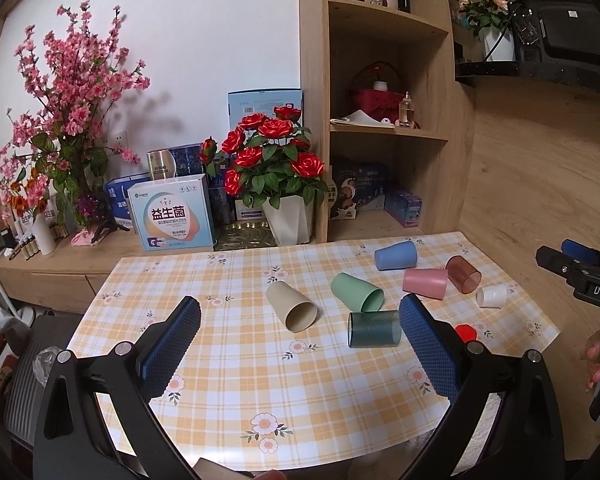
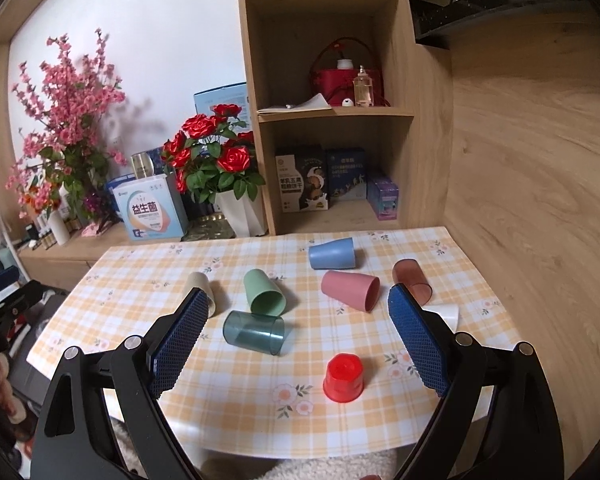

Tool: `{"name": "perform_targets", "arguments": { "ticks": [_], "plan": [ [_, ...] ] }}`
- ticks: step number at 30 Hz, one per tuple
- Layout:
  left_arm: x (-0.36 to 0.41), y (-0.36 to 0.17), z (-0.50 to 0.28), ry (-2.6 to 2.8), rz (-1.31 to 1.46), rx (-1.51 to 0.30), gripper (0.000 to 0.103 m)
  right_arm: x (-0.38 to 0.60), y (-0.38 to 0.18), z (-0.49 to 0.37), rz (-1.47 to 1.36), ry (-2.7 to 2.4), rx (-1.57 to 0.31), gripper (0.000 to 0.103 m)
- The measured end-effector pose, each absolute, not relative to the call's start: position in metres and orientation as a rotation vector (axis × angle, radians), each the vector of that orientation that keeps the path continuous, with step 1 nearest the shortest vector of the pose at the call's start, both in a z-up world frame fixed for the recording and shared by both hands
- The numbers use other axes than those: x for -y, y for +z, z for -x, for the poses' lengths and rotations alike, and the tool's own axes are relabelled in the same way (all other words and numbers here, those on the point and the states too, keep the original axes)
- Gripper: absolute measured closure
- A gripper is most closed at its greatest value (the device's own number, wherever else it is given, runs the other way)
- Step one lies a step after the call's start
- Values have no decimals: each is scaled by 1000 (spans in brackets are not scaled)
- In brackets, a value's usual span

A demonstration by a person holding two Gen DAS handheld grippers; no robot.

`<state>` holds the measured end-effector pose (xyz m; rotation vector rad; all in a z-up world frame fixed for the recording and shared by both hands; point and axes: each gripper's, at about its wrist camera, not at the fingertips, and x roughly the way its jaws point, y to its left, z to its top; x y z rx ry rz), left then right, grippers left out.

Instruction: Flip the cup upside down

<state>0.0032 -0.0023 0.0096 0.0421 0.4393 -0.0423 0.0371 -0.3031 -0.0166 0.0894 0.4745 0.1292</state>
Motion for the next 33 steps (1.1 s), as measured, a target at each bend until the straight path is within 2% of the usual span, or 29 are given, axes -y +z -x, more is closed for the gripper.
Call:
{"name": "perform_targets", "arguments": {
  "ticks": [33],
  "plan": [
    [6, 6, -2, -38, -37, -438, 6, 303, -15, -36, -77, 119, -474, 15]
  ]
}}
